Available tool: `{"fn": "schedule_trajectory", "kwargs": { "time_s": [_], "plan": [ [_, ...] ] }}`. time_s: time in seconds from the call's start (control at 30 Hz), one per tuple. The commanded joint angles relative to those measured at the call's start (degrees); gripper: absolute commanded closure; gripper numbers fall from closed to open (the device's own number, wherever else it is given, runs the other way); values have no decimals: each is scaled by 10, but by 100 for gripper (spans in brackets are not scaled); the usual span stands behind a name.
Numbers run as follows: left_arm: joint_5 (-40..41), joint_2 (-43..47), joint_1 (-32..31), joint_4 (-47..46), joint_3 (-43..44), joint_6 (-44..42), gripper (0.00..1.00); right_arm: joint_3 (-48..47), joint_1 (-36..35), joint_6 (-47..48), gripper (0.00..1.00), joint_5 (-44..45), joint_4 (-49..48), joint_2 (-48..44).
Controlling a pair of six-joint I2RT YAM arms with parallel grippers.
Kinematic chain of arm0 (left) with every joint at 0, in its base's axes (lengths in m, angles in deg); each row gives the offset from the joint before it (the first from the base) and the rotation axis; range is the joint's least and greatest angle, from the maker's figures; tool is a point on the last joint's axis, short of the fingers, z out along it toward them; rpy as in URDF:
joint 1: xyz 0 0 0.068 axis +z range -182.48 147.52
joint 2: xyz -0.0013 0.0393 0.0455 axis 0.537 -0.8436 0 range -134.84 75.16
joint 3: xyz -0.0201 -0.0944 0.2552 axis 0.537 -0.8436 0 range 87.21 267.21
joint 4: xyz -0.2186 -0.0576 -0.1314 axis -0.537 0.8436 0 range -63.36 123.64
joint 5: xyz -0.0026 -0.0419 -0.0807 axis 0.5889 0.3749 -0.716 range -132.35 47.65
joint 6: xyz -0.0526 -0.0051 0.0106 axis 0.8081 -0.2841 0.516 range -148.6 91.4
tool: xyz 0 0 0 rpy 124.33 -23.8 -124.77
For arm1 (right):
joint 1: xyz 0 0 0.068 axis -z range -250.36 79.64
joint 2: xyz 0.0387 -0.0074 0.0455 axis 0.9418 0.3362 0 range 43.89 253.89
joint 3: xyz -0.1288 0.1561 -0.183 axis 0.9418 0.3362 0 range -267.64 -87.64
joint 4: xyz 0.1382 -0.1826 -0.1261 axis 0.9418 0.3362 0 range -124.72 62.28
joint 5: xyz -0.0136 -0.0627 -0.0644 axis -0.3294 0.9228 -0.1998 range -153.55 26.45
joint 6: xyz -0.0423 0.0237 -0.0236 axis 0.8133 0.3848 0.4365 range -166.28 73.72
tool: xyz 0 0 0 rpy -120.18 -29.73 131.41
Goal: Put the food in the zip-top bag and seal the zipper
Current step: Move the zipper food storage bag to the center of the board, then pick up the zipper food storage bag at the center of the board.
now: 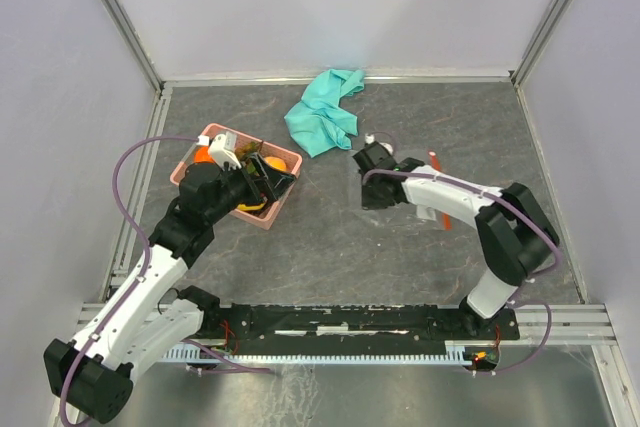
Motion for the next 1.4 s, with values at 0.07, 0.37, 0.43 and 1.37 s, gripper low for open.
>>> {"fn": "schedule_trajectory", "kwargs": {
  "time_s": [0.07, 0.37, 0.43, 1.37],
  "plan": [
    [-14, 3, 2, -18, 0, 32, 7, -82, -49, -22, 87, -45, -54, 47],
    [-14, -13, 2, 4, 6, 35, 7, -97, -45, 39, 55, -126, -74, 18],
    [-18, -25, 2, 4, 11, 37, 9, -96, -33, 55, 49, -138, -62, 4],
    [47, -278, -166, 7, 140, 3, 14, 54, 395, 38, 26, -441, -263, 23]
  ]
}}
